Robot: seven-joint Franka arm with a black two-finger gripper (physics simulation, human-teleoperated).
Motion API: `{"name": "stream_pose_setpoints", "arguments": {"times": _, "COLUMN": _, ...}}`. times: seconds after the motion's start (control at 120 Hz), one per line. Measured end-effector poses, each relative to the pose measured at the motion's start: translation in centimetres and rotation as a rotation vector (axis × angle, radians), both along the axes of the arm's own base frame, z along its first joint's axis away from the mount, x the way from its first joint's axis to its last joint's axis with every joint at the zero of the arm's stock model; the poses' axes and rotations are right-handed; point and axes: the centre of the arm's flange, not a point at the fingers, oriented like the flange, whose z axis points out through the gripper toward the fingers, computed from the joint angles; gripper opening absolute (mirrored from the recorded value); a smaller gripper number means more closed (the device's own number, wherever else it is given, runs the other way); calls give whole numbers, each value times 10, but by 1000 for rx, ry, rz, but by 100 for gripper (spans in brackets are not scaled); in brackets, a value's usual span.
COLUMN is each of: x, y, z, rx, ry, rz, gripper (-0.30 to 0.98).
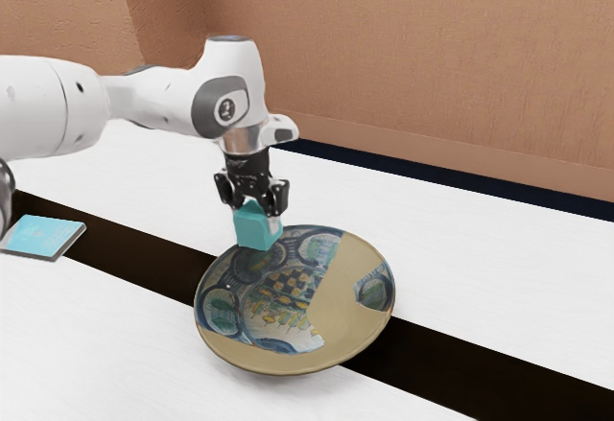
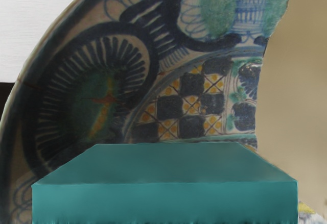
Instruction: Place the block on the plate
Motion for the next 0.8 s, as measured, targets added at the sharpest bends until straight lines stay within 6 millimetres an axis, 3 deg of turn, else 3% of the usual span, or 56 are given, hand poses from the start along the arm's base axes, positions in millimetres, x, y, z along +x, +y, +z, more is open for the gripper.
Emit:
{"name": "stream_pose_setpoints", "arguments": {"times": 0.075, "x": -17, "y": -30, "z": -15, "rx": -4, "ry": 38, "rz": -35, "gripper": 38}}
{"name": "stream_pose_setpoints", "arguments": {"times": 0.167, "x": -35, "y": -53, "z": -31, "rx": -8, "ry": 72, "rz": -53, "gripper": 38}}
{"name": "stream_pose_setpoints", "arguments": {"times": 0.308, "x": -49, "y": -58, "z": -61, "rx": -7, "ry": 98, "rz": -25, "gripper": 41}}
{"name": "stream_pose_setpoints", "arguments": {"times": 0.5, "x": -47, "y": -61, "z": -60, "rx": -14, "ry": 72, "rz": 10, "gripper": 57}}
{"name": "stream_pose_setpoints", "arguments": {"times": 0.6, "x": -49, "y": -55, "z": -18, "rx": -25, "ry": 15, "rz": 25, "gripper": 61}}
{"name": "stream_pose_setpoints", "arguments": {"times": 0.65, "x": -51, "y": -47, "z": 14, "rx": -28, "ry": -18, "rz": 33, "gripper": 63}}
{"name": "stream_pose_setpoints", "arguments": {"times": 0.8, "x": -41, "y": -23, "z": 178, "rx": -13, "ry": -206, "rz": 26, "gripper": 66}}
